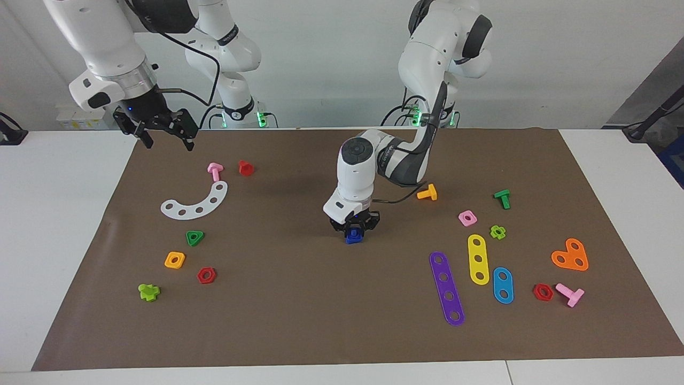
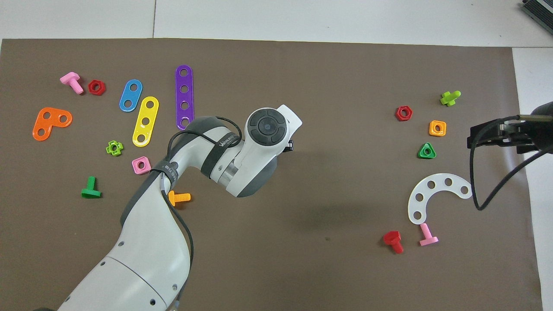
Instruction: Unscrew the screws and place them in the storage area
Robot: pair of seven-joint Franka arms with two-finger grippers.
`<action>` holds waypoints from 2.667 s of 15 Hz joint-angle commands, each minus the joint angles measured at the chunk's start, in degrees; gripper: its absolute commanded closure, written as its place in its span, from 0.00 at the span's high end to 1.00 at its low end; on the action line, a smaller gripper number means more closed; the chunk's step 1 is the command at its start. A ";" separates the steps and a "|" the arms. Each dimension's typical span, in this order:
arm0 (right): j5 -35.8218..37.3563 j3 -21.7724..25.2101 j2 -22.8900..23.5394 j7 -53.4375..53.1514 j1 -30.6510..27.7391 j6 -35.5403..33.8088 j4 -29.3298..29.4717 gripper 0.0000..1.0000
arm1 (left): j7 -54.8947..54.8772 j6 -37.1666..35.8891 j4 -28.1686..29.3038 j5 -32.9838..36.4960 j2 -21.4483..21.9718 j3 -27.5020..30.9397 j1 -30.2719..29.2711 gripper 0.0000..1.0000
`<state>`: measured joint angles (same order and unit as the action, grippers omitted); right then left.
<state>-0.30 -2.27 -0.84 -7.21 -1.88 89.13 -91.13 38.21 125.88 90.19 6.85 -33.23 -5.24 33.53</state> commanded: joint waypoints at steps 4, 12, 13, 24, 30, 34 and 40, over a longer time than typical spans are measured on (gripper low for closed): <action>-1.10 -0.28 -0.48 0.00 -0.49 0.25 -0.63 1.00 | -0.33 -5.55 -3.87 -1.04 -0.43 0.32 -0.13 0.41; -1.10 -0.28 -0.56 0.00 -0.49 0.25 -0.63 1.00 | -0.33 -14.60 -10.91 -4.91 -0.17 0.41 -1.10 0.41; -1.10 -0.28 -0.48 0.00 -0.49 0.25 -0.63 1.00 | -0.33 -15.57 -11.00 -4.92 -0.08 0.32 -1.97 0.41; -1.10 -0.28 -0.48 0.00 -0.49 0.25 -0.63 1.00 | -30.18 -16.03 0.41 -8.08 9.05 0.58 -18.67 0.39; -1.10 -0.28 -0.48 0.00 -0.49 0.25 -0.63 1.00 | -37.24 -6.81 14.55 -8.17 13.89 0.76 -21.05 0.41; -1.10 -0.28 -0.48 0.00 -0.49 0.25 -0.63 1.00 | -37.77 -4.42 16.86 -8.08 14.60 0.76 -21.05 0.70; -1.10 -0.28 -0.48 0.00 -0.49 0.25 -0.63 1.00 | -38.21 -4.85 15.11 -8.08 15.47 0.94 -22.54 1.00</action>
<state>-0.30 -2.27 -0.84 -7.21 -1.88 89.13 -91.13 1.21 120.39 104.17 -0.20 -20.46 -4.48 12.41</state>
